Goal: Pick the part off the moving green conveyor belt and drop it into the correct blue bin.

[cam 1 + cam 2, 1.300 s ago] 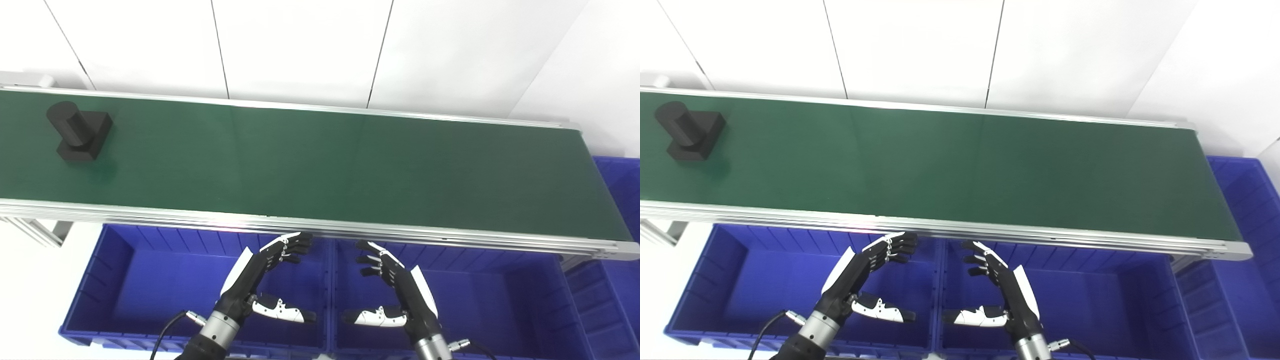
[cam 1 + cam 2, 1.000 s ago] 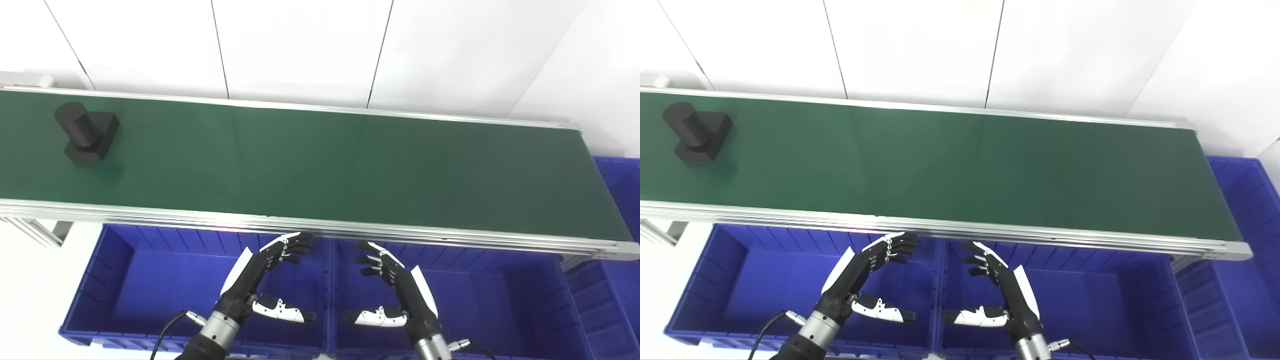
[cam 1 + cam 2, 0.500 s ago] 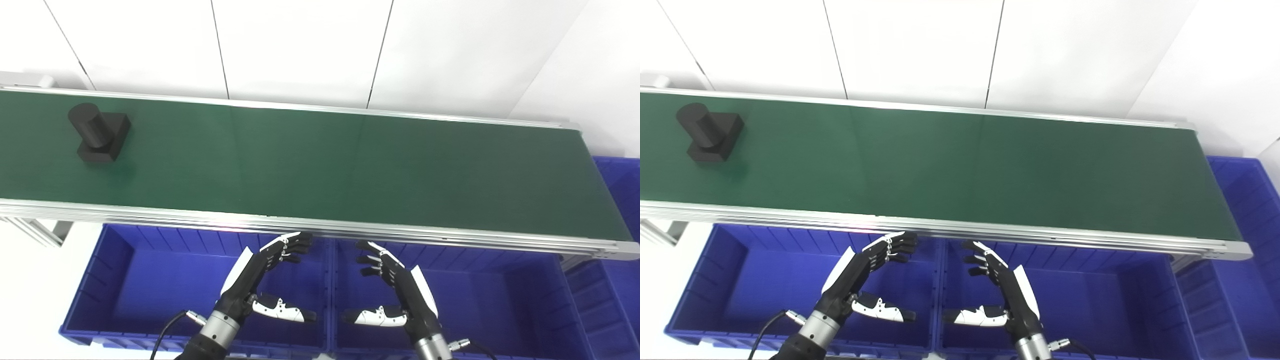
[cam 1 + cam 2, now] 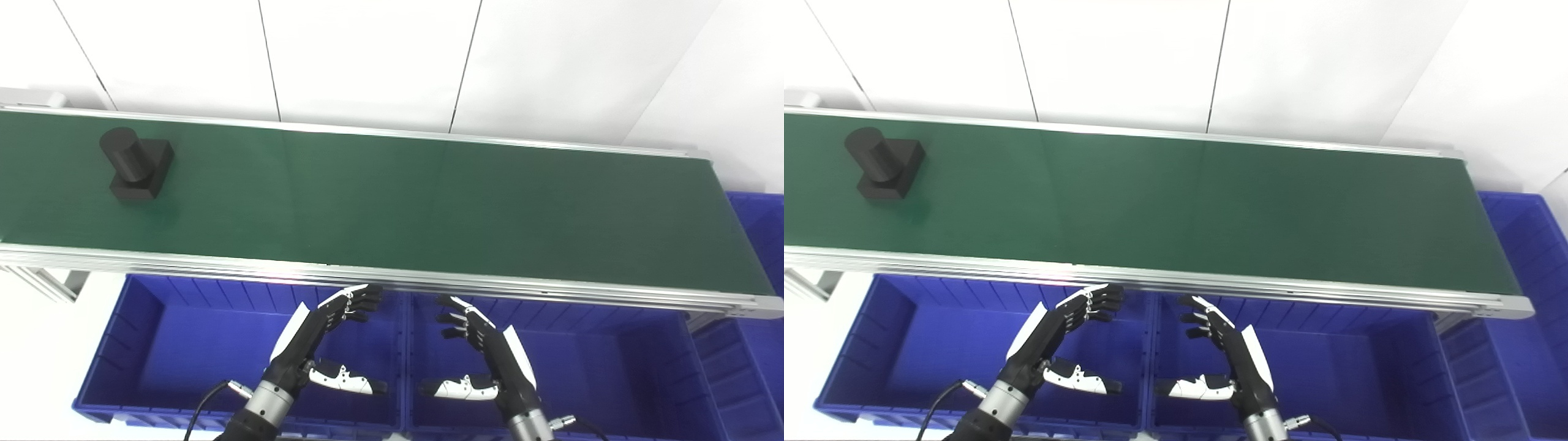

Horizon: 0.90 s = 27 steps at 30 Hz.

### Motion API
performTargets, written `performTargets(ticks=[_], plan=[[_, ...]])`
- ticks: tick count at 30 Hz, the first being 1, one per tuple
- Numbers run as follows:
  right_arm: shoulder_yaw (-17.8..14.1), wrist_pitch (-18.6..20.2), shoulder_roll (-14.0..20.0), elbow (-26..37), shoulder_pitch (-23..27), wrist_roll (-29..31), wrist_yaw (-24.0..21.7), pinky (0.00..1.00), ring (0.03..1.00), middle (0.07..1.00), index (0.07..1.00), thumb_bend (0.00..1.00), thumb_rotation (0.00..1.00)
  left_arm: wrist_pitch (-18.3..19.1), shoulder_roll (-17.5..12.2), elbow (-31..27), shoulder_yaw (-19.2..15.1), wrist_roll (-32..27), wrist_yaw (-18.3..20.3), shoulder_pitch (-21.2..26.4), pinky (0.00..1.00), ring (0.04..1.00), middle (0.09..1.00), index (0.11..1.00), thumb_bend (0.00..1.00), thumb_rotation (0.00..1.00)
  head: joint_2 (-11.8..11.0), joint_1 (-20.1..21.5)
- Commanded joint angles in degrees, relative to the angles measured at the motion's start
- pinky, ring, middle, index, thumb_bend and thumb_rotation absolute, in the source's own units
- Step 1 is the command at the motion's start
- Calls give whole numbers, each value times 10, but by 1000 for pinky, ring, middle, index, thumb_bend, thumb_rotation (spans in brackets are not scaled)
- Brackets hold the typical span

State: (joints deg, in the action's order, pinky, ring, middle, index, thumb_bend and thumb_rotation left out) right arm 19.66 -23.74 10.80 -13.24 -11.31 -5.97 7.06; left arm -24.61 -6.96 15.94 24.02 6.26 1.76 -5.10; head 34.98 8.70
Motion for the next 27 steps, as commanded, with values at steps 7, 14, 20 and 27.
performTargets(ticks=[7,14,20,27], plan=[[13,-32,5,-32,21,-7,28,670,791,892,819,997,366,-23,0,27,17,9,-31,23,677,749,785,787,979,24,-59,-22],[38,-32,18,-67,40,-5,60,639,781,885,809,1000,348,-23,2,66,35,5,-49,40,662,733,766,766,1000,39,-97,-49],[42,-32,23,-80,47,2,64,638,775,887,805,1000,343,-23,7,83,37,4,-49,49,646,727,764,753,1000,48,-107,-58],[44,-32,26,-90,52,5,68,623,766,881,797,1000,345,-23,8,90,46,7,-61,53,640,718,754,750,1000,20,-114,-66]])
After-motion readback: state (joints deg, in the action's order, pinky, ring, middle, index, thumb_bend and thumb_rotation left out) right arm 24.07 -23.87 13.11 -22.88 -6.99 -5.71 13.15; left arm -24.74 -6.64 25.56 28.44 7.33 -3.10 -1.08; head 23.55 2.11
